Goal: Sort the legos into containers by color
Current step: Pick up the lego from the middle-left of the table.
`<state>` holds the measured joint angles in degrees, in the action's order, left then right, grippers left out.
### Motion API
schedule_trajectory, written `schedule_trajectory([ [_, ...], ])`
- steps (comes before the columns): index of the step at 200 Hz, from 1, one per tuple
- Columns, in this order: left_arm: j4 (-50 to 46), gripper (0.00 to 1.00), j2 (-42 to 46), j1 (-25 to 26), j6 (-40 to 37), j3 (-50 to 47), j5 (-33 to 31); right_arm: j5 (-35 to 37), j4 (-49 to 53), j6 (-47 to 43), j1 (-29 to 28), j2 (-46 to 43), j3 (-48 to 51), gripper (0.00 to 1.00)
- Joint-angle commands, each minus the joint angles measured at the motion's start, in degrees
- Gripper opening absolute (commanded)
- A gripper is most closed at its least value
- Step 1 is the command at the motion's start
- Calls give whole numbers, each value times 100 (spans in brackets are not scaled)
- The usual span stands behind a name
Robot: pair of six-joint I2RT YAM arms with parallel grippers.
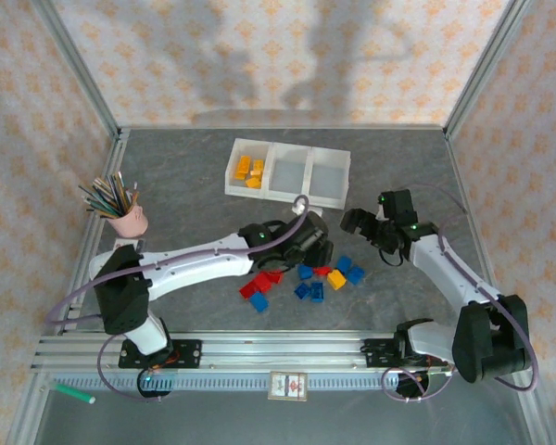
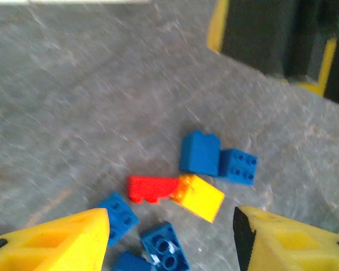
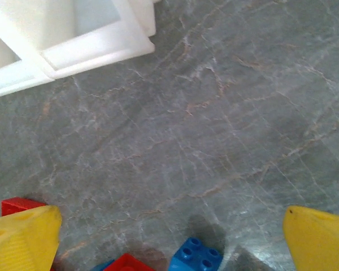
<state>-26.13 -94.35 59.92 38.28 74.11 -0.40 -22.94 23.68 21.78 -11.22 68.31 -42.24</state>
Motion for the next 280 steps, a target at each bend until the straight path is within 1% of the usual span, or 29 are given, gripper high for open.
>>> schedule_trajectory([
  [1, -92, 62, -445, 236, 330, 184, -74, 27, 110, -105, 57, -221, 102, 100],
  [20, -136, 62, -777, 488, 467, 373, -4, 36, 106, -156, 147, -230, 178, 100],
  [38, -282, 62, -1090, 648, 554, 604, 22, -109, 60, -178, 280, -253, 245, 100],
  [53, -331, 63, -1269, 733, 613, 705, 9, -168, -2, -163, 358, -273, 307, 100],
  [66, -182, 64, -1376, 769, 669, 680, 25, -228, -84, -143, 391, -267, 347, 100],
  [78, -162, 64, -1463, 772, 708, 743, 52, -242, -120, -130, 402, -240, 352, 100],
  [90, -280, 64, -1776, 780, 733, 861, -41, -240, -143, -148, 415, -214, 350, 100],
  [118, -260, 64, -2031, 771, 738, 970, -154, -248, -192, -195, 463, -188, 364, 100],
  [163, -550, 66, -2619, 741, 724, 1584, -520, -334, -236, -231, 566, -151, 392, 100],
  [199, -666, 66, -2876, 639, 751, 1903, -914, -469, -265, -258, 723, -152, 409, 100],
  [223, -626, 64, -2971, 591, 742, 1947, -1062, -562, -298, -283, 836, -152, 413, 100],
  [260, -753, 62, -3055, 600, 733, 1909, -1110, -615, -320, -291, 850, -117, 433, 100],
  [280, -728, 61, -3055, 619, 724, 1859, -994, -616, -337, -295, 850, -99, 423, 100],
])
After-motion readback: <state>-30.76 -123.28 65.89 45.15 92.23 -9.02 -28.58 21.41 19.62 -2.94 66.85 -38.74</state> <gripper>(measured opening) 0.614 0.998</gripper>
